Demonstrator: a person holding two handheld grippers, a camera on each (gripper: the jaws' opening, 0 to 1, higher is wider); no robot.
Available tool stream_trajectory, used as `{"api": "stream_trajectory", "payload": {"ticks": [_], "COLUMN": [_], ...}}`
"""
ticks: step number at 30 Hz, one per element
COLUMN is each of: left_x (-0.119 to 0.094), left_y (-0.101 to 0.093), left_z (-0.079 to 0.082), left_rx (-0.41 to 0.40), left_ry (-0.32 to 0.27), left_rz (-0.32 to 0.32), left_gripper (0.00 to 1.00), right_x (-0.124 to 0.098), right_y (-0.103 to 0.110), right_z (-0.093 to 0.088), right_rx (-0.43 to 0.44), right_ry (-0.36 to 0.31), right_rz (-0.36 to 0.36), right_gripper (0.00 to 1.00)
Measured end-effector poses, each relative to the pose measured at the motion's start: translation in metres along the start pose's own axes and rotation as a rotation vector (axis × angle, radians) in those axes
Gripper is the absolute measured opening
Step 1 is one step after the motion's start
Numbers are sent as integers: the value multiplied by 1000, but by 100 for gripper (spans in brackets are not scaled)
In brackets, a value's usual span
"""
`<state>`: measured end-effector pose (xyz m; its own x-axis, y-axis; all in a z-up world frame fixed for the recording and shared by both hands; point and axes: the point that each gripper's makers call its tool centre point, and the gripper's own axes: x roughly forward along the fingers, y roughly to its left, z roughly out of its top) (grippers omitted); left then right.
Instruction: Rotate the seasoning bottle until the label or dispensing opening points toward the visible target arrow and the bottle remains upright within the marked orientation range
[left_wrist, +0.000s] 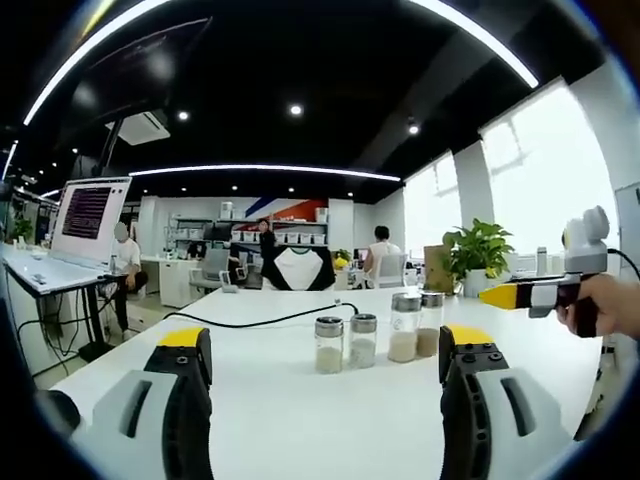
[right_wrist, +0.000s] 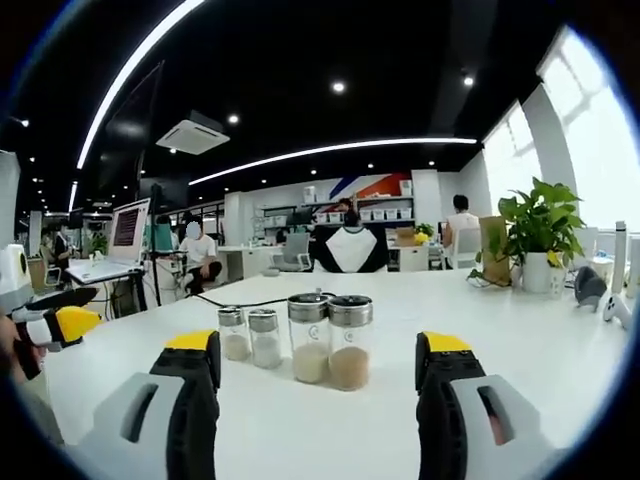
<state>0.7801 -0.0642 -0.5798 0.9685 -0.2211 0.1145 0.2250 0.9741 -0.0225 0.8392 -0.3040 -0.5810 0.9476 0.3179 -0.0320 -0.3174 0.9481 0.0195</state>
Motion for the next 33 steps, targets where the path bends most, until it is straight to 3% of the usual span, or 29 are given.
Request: {"api": "stream_trajectory", "payload": {"ticks": [10, 15, 20, 23, 33], "left_x": [1, 1, 1, 1, -1], "left_y": [-2, -2, -4, -4, 2], "left_z": [2, 2, 1, 2, -1], "left_rx": [1, 7, 7, 9, 2], "left_ry": [3, 5, 12, 11, 19], "left_rz": [-4, 3, -4, -3, 15], "left_gripper": [99, 98, 98, 98, 98], "right_x": [37, 47, 59, 78, 99], "right_y": [15, 20, 25, 25, 33], "right_z": [1, 7, 0, -2, -12], "right_rx": [2, -8, 0, 20, -14], "right_ry": [58, 53, 77, 64, 87], "right_rz": [30, 16, 26, 47, 41], "right_gripper": [70, 65, 64, 63, 57]}}
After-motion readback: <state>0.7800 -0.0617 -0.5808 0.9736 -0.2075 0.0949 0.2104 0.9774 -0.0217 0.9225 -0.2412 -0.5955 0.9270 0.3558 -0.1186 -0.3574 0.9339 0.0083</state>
